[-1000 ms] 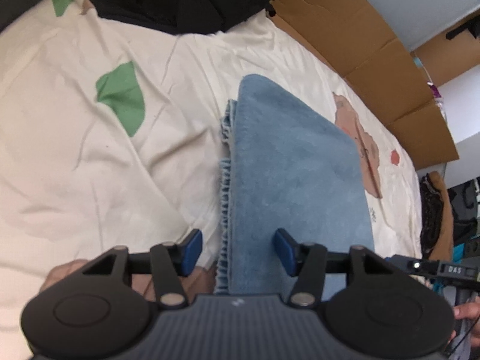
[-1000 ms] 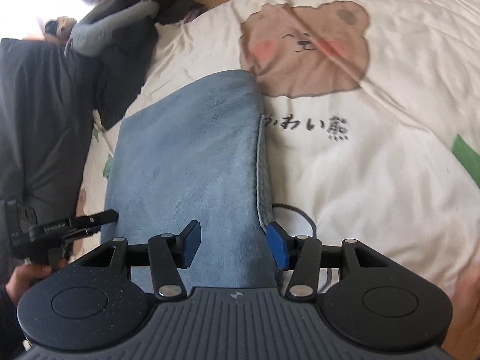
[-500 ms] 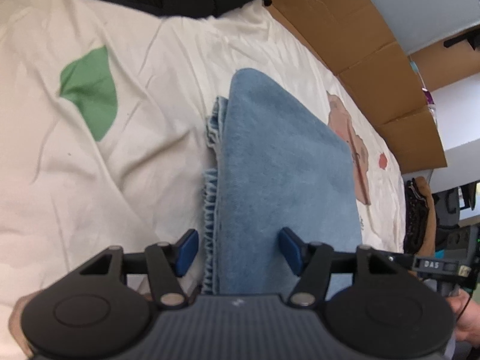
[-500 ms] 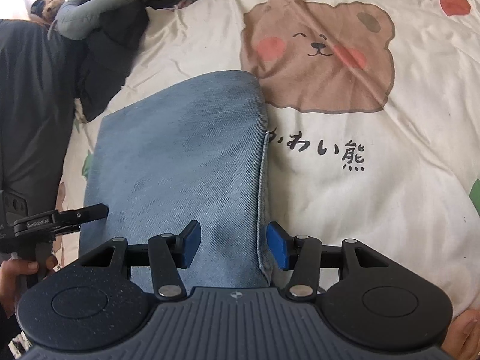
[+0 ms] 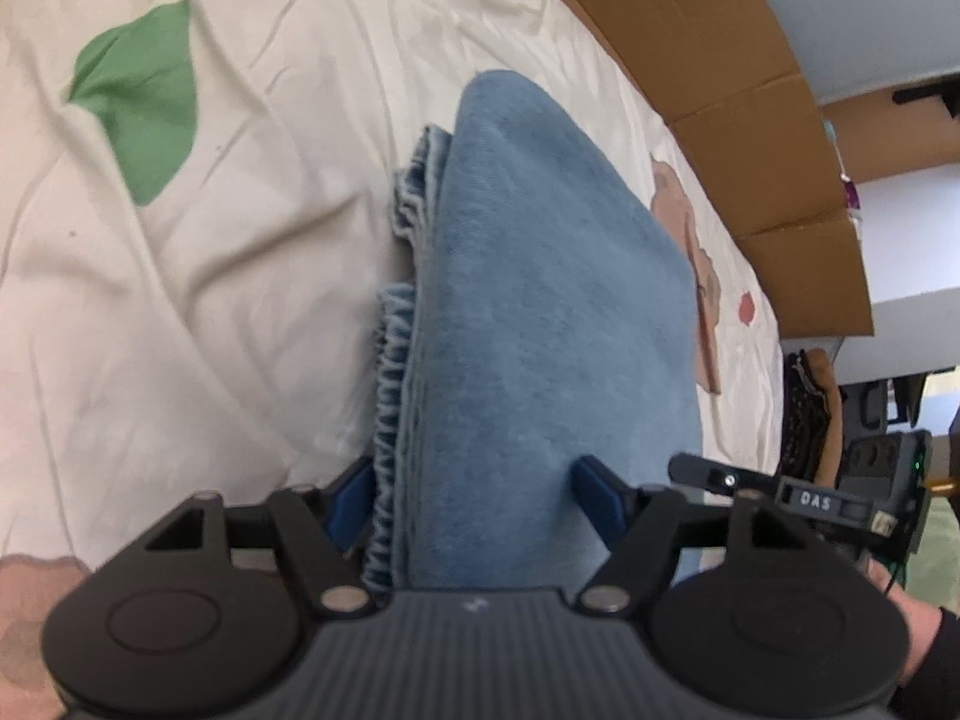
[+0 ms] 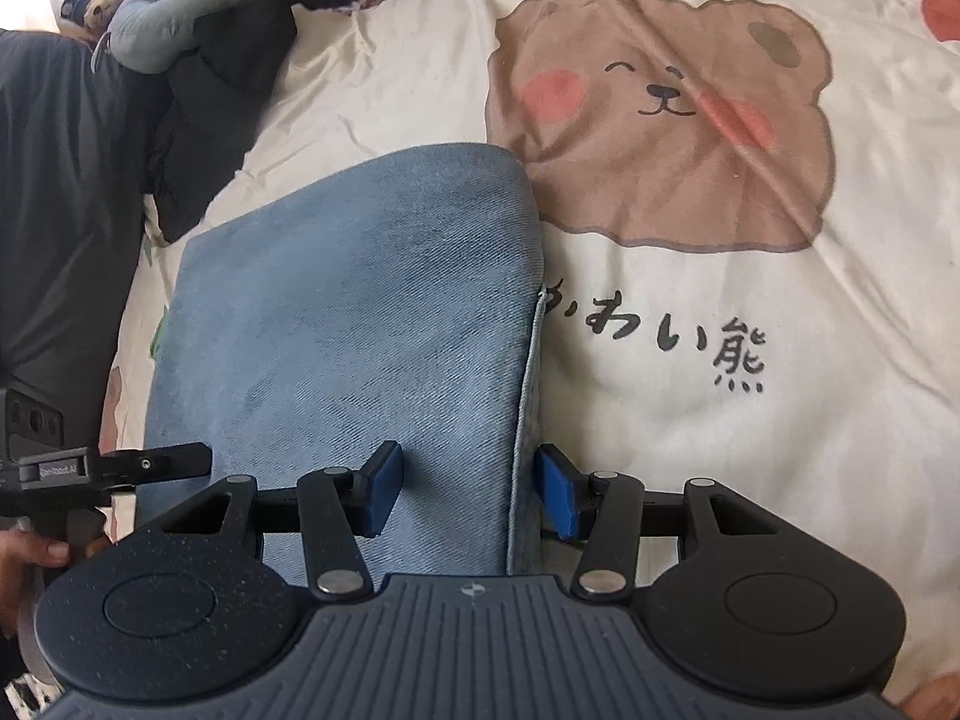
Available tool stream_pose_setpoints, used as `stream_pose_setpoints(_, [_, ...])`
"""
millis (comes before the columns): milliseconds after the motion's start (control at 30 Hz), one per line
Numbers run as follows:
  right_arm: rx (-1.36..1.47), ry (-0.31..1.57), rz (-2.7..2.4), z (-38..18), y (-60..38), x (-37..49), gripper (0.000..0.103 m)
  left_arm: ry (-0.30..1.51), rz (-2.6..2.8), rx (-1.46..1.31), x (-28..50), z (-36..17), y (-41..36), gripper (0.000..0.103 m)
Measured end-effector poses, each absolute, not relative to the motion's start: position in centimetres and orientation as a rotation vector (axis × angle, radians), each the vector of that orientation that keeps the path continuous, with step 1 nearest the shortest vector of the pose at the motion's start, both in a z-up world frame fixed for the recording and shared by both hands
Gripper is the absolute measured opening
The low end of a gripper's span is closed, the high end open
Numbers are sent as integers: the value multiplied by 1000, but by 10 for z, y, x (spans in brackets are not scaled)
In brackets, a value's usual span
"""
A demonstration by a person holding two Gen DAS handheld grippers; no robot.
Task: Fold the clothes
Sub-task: 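Grasp the folded denim edge with the left gripper while the right gripper holds it, then lift the folded denim bundle off the bed with both grippers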
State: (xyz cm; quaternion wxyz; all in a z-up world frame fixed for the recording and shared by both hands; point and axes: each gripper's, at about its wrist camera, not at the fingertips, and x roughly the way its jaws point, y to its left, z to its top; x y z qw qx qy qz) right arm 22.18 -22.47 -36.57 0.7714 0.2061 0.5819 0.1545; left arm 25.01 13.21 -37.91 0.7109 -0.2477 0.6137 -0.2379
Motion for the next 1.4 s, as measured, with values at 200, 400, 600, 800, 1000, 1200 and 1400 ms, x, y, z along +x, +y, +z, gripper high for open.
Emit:
stream_pose_setpoints(200, [466,1278,369,-367,-224,230,40,1367,-524,-507,253,-375,126,72])
stream_pose_setpoints(400, [389,1275,402,-348,-217,233,22,1361,-513,-516,252,-372,124,70])
stream_pose_setpoints(600, [329,1258,442,-332,-215,233,20,1355,-514,-527,253,-368,121,69])
stream_pose_setpoints(800, [328,1250,429,-324,-227,232,20,1353,-546,-533,256,-364,111,64])
stream_pose_setpoints(1000, [315,1251,405,-315,-245,234,20,1359,-586,-520,260,-362,92,61])
stream_pose_setpoints(1200, [244,1267,403,-301,-261,240,20,1355,-628,-517,261,-364,67,61])
stream_pose_setpoints(1400, [180,1301,399,-290,-279,250,20,1354,-663,-525,263,-365,40,61])
